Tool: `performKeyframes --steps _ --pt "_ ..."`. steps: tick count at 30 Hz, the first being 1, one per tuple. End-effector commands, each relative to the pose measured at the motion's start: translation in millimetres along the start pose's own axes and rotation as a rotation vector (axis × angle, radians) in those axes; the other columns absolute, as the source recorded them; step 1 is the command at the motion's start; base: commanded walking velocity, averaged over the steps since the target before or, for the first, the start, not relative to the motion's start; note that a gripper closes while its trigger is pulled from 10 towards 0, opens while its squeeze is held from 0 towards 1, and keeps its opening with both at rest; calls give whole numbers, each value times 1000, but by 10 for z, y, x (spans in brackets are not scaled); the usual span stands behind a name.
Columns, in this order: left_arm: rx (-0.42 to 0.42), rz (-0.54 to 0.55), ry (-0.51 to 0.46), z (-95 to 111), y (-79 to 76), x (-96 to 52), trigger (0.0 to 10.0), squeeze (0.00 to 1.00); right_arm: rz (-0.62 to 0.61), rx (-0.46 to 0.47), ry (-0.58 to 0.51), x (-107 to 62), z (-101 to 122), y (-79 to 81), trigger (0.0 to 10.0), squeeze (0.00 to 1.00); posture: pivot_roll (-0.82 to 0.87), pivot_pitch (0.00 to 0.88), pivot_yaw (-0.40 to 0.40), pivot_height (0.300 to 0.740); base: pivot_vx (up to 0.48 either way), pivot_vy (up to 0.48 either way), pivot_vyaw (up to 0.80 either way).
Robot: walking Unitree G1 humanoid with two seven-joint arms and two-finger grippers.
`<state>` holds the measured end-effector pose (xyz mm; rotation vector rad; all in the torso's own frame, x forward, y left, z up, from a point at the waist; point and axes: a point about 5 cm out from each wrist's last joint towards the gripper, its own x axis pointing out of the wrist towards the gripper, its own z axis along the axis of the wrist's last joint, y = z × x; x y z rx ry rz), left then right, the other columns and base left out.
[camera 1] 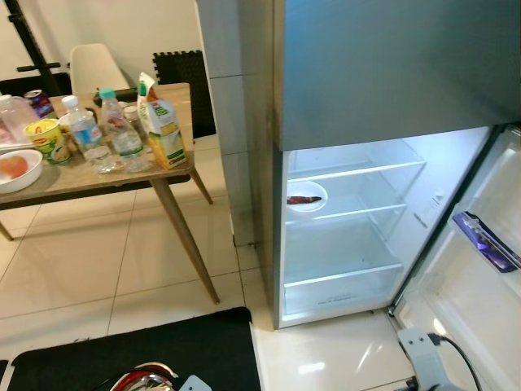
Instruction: Restocking fridge
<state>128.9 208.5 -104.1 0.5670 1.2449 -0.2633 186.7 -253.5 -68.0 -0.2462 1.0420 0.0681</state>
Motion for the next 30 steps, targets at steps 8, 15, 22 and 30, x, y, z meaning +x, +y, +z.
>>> performKeyframes --steps 8,15,22,30 --pt "85 64 8 -10 108 -5 10000 0 -7 40 -13 28 3 138 10000 0 -68 0 31 740 0 0 0" --pt "108 94 28 -95 148 -13 10000 0 48 -41 -114 69 242 373 10000 0 -63 42 34 740 0 0 0" --pt "-31 112 73 -457 223 -59 10000 0 79 -130 -149 80 342 502 10000 0 -60 68 18 740 0 0 0" --pt "-35 80 71 -464 69 -49 10000 0 97 -179 -251 63 592 486 10000 0 -50 75 5 740 0 0 0"
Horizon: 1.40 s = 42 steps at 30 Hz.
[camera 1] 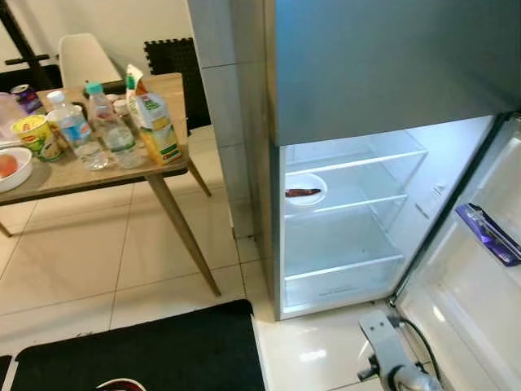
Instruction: Restocking fridge
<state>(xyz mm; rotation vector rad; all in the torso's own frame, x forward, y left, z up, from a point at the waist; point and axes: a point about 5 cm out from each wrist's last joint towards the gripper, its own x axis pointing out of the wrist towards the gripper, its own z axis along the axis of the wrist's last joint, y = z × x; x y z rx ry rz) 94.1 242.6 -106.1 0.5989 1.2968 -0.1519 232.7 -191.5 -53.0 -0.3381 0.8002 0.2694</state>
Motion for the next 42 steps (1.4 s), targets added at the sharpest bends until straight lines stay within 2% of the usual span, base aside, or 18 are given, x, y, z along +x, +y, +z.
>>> performKeyframes --steps 1,8,11,16,19,20,21,23,24,26,27,29,31,35,37,40,41,42 --pt "2 -6 -8 2 -62 -2 10000 0 -3 -12 -21 -6 27 -37 10000 0 -55 83 4 740 0 0 0" --pt "62 -20 -52 139 -13 5 10000 0 28 -78 -164 16 444 -191 10000 0 -75 82 -5 740 0 0 0" --pt "90 6 -84 277 115 8 10000 0 49 -189 -260 10 768 -262 10000 0 -60 68 -29 740 0 0 0" --pt "130 30 -102 283 237 2 10000 0 101 -302 -429 -32 1140 -195 10000 0 -65 55 -45 740 0 0 0" --pt "135 29 -89 237 249 1 10000 0 117 -335 -458 -40 1193 -154 10000 0 -64 56 -43 740 0 0 0" --pt "117 22 -59 131 253 -1 10000 0 149 -432 -531 -66 1326 -34 10000 0 -61 55 -24 740 0 0 0" --pt "117 22 -59 131 253 -1 10000 0 149 -432 -531 -66 1326 -34 10000 0 -61 55 -24 740 0 0 0" --pt "91 15 -43 60 247 -4 10000 0 180 -592 -615 -111 1467 117 10000 0 -59 56 -14 740 0 0 0" --pt "91 15 -43 60 247 -4 10000 0 180 -592 -615 -111 1467 117 10000 0 -59 56 -14 740 0 0 0" --pt "68 6 -36 25 219 -5 10000 0 156 -790 -732 -192 1690 256 10000 0 -73 46 -13 740 0 0 0" --pt "68 6 -36 25 219 -5 10000 0 156 -790 -732 -192 1690 256 10000 0 -73 46 -13 740 0 0 0" --pt "40 -1 -35 18 179 -4 10000 0 103 -924 -825 -261 1832 321 10000 0 -79 40 -7 740 0 0 0" --pt "40 -1 -35 18 179 -4 10000 0 103 -924 -825 -261 1832 321 10000 0 -79 40 -7 740 0 0 0" --pt "24 -17 -51 78 93 1 10000 0 1 -936 -936 -349 1974 289 10000 0 -87 46 6 740 0 0 0" --pt "24 -27 -60 114 47 3 10000 0 40 -998 -932 -316 1871 421 10000 0 -84 46 2 740 0 0 0" --pt "23 -29 -62 121 39 3 10000 0 60 -1021 -926 -303 1827 468 10000 0 -84 46 2 740 0 0 0" --pt "18 -33 -71 144 9 3 10000 0 71 -1071 -899 -271 1794 507 10000 67 -85 56 -8 740 0 0 0" --pt "18 -36 -72 145 -13 3 10000 0 78 -1086 -892 -266 1790 508 10000 67 -87 57 -9 740 0 0 0"
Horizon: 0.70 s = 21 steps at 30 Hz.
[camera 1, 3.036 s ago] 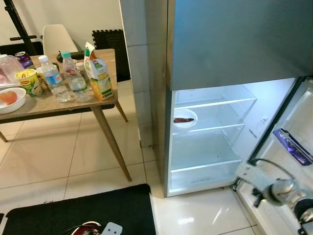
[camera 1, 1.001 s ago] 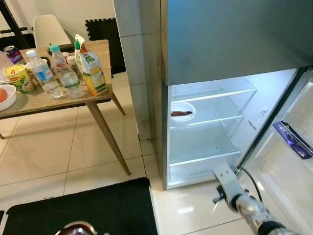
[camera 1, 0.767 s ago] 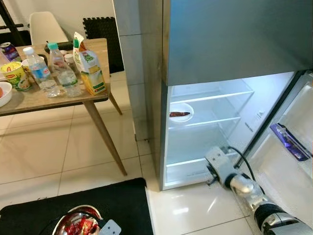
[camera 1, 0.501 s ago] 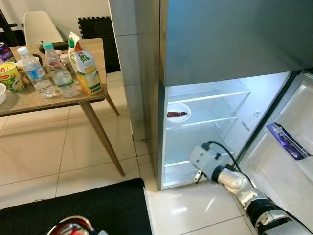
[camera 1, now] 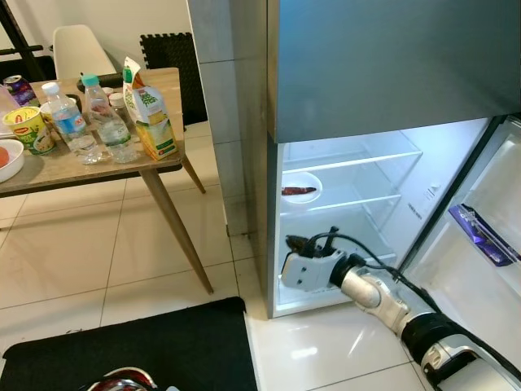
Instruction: Restocking fridge
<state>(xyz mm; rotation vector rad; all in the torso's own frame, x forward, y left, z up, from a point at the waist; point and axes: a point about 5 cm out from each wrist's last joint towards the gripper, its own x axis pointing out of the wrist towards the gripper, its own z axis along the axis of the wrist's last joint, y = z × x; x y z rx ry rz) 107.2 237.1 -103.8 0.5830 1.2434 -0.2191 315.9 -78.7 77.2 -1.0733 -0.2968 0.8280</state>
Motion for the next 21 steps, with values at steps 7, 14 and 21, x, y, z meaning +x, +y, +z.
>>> performKeyframes --steps 7,14,21 --pt "-8 -26 25 -121 -143 -13 10000 0 71 -46 -4 -31 -30 95 10000 31 -81 56 -12 740 0 0 0" --pt "-30 -28 6 -47 -192 -4 10000 0 83 -4 -9 -57 -60 95 10000 4 -60 51 -26 740 0 0 0" --pt "-32 -23 10 -76 -176 -8 10000 0 102 -1 -6 -56 -66 111 10000 0 -59 55 -30 740 0 0 0"
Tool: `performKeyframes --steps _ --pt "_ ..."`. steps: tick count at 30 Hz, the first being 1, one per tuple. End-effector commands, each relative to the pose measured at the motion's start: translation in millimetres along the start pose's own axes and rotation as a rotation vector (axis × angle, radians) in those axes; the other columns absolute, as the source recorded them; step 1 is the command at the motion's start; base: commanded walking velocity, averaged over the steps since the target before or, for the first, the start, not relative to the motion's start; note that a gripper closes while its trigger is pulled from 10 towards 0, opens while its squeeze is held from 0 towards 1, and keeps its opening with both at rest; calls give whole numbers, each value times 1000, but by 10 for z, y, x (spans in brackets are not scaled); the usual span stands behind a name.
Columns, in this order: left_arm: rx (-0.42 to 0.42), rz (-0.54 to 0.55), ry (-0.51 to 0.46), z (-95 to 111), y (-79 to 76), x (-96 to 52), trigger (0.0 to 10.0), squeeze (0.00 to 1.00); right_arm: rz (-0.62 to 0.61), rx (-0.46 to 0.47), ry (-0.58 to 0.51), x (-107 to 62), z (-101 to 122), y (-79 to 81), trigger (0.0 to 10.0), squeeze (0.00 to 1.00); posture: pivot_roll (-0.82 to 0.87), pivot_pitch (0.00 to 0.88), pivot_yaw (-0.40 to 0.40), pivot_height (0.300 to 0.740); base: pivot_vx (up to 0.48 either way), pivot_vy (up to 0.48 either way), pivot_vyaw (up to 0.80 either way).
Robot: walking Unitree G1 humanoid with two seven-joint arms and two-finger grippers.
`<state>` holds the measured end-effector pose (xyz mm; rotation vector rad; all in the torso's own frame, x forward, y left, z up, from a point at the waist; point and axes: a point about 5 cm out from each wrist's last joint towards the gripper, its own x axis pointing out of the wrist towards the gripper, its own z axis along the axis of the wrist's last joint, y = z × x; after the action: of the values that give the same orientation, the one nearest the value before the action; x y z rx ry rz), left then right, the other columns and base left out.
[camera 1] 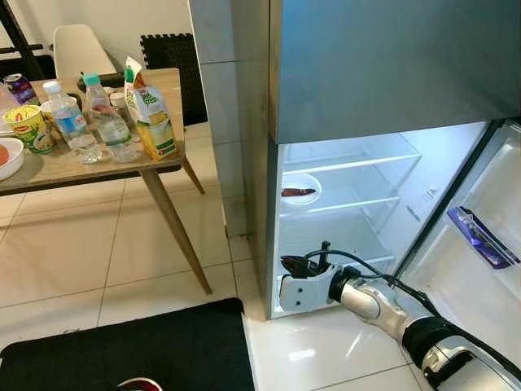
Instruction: Restocking fridge
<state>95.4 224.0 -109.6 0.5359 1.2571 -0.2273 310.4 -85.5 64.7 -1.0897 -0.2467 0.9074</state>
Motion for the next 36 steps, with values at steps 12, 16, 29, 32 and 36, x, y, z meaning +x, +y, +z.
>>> performKeyframes --steps 12,16,29,32,36 --pt "-11 5 17 -59 -45 -5 10000 0 17 0 -8 -24 -28 -16 10000 0 -52 55 -46 740 0 0 0" --pt "-9 5 18 -65 -41 -6 10000 0 18 2 -9 -20 -25 -10 10000 0 -54 53 -33 740 0 0 0" --pt "-13 21 16 -61 24 -7 10000 0 24 1 1 -25 -38 20 10000 0 -68 35 -48 740 0 0 0" --pt "-7 14 17 -66 6 -7 10000 0 21 5 1 -34 -44 22 10000 0 -59 39 -36 740 0 0 0" --pt "-1 9 22 -94 -7 -11 10000 0 18 0 -3 -37 -40 15 10000 0 -54 44 -42 740 0 0 0"
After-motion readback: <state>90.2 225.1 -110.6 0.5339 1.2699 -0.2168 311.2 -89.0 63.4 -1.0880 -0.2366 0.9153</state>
